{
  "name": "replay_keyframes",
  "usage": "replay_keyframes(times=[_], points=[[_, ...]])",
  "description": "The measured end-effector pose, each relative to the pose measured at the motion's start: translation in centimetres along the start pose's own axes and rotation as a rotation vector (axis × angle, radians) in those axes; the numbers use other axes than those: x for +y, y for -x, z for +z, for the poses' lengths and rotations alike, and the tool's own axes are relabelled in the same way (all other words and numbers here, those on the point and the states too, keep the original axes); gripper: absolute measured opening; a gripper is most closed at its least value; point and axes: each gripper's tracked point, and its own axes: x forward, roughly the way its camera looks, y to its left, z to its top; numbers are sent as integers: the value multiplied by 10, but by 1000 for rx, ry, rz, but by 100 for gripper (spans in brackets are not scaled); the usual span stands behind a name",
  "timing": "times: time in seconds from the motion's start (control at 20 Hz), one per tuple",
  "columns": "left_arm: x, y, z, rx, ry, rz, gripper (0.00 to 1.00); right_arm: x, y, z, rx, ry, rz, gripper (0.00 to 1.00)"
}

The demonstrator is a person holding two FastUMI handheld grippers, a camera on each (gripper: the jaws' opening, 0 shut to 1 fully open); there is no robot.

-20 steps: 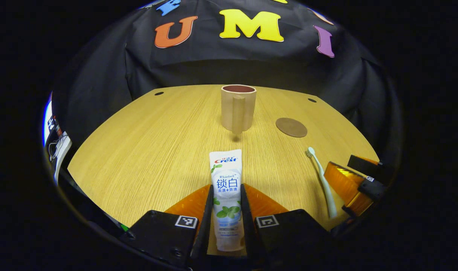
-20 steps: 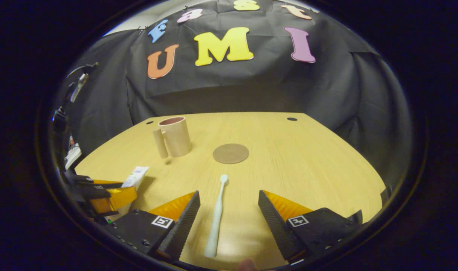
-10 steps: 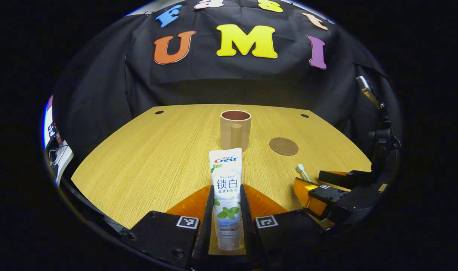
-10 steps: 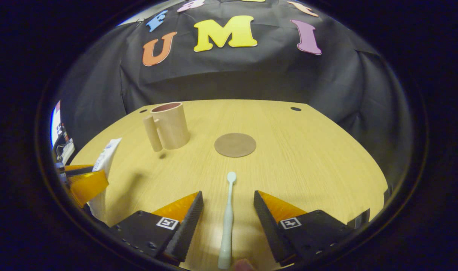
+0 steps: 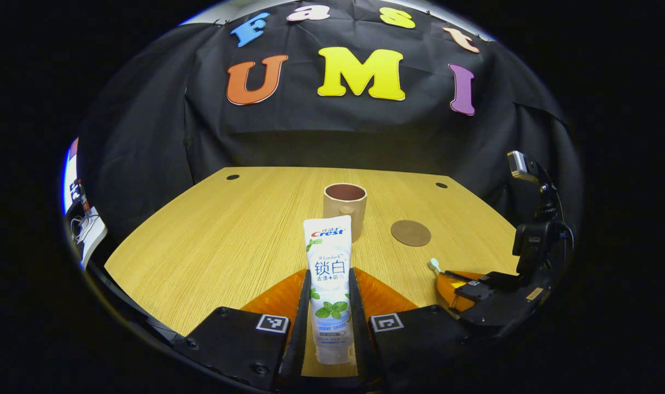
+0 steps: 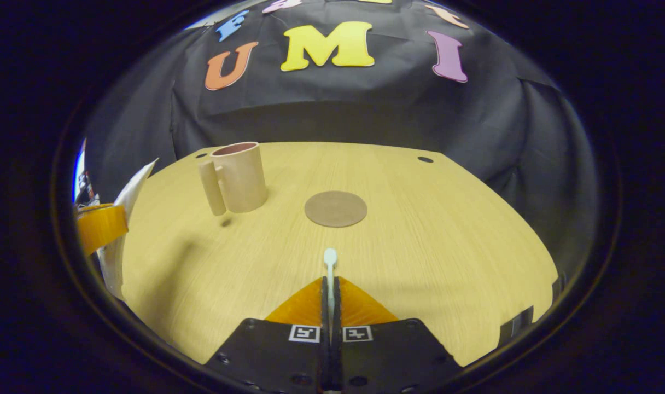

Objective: Put the toothbrush and toothpaste on the desktop into the cup, then pick up the cup and place it on the coaster on the desktop.

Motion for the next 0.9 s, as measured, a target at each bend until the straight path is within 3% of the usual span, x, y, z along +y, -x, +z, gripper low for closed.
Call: replay_keyframes(times=[0.2,0.5,0.9], points=[[-3,-3,23,-58,-19,-8,40,1,6,4,-6,-45,53,0],[-8,-11,72,-157,-21,-17,40,-13,35,37,-119,-90,102,0],[-7,-77,156,-336,46,-25,40,-44,82,71,-245,-109,107,0]])
